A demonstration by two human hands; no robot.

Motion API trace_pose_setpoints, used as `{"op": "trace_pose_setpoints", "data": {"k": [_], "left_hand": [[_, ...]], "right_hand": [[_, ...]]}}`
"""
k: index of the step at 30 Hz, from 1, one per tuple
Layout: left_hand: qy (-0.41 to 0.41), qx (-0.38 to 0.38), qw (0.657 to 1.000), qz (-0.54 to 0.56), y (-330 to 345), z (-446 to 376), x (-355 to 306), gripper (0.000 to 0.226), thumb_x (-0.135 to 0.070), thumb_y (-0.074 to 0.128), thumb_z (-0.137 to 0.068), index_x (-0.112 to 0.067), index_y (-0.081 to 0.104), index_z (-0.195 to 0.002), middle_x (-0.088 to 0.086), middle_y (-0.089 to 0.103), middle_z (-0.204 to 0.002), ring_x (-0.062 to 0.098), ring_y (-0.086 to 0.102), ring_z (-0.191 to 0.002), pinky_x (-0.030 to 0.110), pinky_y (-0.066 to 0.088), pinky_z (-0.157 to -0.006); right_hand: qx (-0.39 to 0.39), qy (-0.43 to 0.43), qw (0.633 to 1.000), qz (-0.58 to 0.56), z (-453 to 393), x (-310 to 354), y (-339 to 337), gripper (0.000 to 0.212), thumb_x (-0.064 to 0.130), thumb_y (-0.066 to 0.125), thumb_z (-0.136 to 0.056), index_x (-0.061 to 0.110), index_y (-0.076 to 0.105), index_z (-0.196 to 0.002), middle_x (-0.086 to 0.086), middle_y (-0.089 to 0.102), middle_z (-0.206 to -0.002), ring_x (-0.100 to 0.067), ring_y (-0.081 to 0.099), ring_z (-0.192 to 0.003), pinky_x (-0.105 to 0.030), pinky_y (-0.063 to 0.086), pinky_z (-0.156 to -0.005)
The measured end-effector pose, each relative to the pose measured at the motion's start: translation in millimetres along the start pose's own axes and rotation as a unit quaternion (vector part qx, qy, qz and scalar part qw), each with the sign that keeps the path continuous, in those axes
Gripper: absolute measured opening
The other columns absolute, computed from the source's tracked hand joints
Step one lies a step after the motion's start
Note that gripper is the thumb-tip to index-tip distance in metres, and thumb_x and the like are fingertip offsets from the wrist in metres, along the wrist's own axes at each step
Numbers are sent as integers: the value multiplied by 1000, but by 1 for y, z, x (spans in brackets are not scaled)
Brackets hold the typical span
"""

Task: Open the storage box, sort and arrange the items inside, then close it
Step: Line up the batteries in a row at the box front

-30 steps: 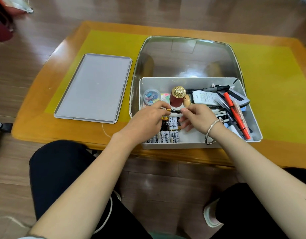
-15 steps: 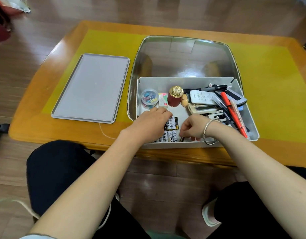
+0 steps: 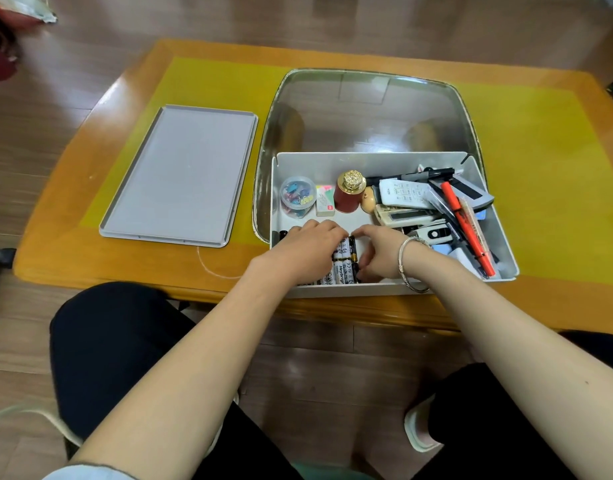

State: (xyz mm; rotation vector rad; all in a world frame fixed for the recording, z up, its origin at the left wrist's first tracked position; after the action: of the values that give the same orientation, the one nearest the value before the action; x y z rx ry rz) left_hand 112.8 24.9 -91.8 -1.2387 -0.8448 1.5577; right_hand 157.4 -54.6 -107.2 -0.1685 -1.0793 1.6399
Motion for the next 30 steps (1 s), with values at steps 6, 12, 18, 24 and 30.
{"op": "trace_pose_setpoints", "data": {"k": [6,12,18,24,30], "left_hand": [[-16,-2,1000,6,0,-1,3,60,-1,45,-87,-19,33,-143,5,39,-144,27,35,-128,46,34,-101],[-76,16,997,-17,2,-3,15,57,-2,43,-88,-15,32,-143,12,36,-139,32,31,-127,49,31,-101],[-77,20,997,-14,1,-4,15,59,-7,49,-91,-26,32,-144,10,36,-137,30,30,-127,48,31,-102],[-94,12,993,-64,-2,7,12,57,-5,45,-89,-18,30,-143,13,35,-137,33,30,-127,52,31,-102],[-96,38,992,-77,1,12,12,57,-9,43,-94,-22,26,-146,12,33,-140,32,29,-129,52,35,-100]], "right_hand": [[0,-9,999,-43,2,-3,1,87,8,76,-72,17,27,-144,-2,69,-90,-16,64,-83,-34,53,-84],[6,0,997,-76,4,0,3,90,8,74,-75,21,21,-147,-2,63,-86,-18,63,-74,-36,57,-75],[25,-2,994,-104,3,5,5,81,7,69,-80,20,24,-146,-2,62,-75,-25,67,-77,-44,58,-75],[10,-11,997,-69,8,7,0,74,14,68,-83,18,28,-144,-7,70,-81,-22,70,-72,-38,59,-71],[-135,-36,990,-27,36,4,-50,32,15,66,-84,12,59,-115,1,62,-76,-17,63,-59,-14,49,-45]]}}
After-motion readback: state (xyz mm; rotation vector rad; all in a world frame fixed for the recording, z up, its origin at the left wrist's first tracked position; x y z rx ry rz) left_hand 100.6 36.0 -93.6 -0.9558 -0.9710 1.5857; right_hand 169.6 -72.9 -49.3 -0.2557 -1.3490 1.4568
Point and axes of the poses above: each hand's wrist, its own z-axis away from the middle knuckle, its own y-axis out of the palm, x = y × z, the point moved 10 cm from there along -z, towards the middle knuckle
